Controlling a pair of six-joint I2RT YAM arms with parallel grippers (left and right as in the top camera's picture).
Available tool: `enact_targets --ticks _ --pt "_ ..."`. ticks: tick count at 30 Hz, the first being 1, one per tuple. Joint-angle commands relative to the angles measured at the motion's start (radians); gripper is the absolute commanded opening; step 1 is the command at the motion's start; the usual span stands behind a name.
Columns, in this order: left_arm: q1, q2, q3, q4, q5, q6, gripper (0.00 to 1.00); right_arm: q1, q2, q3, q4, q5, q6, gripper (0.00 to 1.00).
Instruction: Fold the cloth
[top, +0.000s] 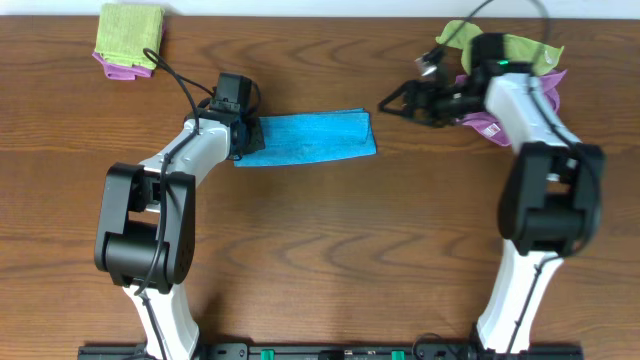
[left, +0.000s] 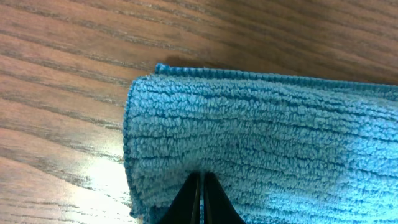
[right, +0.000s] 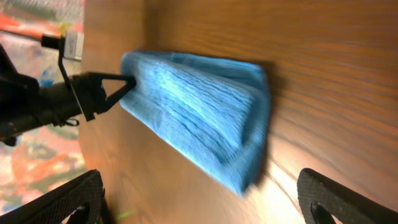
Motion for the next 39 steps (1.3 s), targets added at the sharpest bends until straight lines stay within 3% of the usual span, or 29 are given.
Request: enact_targets --ticks 1,6,25,29,35,37,39 --pt "0.0 0.009 0.009 -0.013 0.004 -0.005 0.06 0.024 0.067 -0.007 0.061 -0.123 0.063 0.99" --pt "0.0 0.009 0.009 -0.032 0.004 -0.004 0.06 0.023 0.13 -0.007 0.135 -0.174 0.133 0.99" --pt "0.0 0.009 0.009 -0.027 0.016 -0.005 0.06 0.123 0.175 -0.006 0.136 -0.006 0.175 0.96" --pt "0.0 0.009 0.009 -0.026 0.024 -0.005 0.06 0.123 0.175 -0.004 0.139 -0.008 0.194 0.82" --pt "0.0 -0.014 0.013 -0.029 0.058 -0.005 0.06 0.116 0.166 0.059 0.085 -0.01 0.193 0.17" --pt "0.003 -0.055 0.031 -0.034 0.091 -0.005 0.06 0.111 0.162 0.119 0.026 0.008 0.193 0.01" --pt "0.003 -0.113 0.053 -0.041 0.095 -0.005 0.05 0.106 0.154 0.179 -0.048 0.066 0.19 0.02"
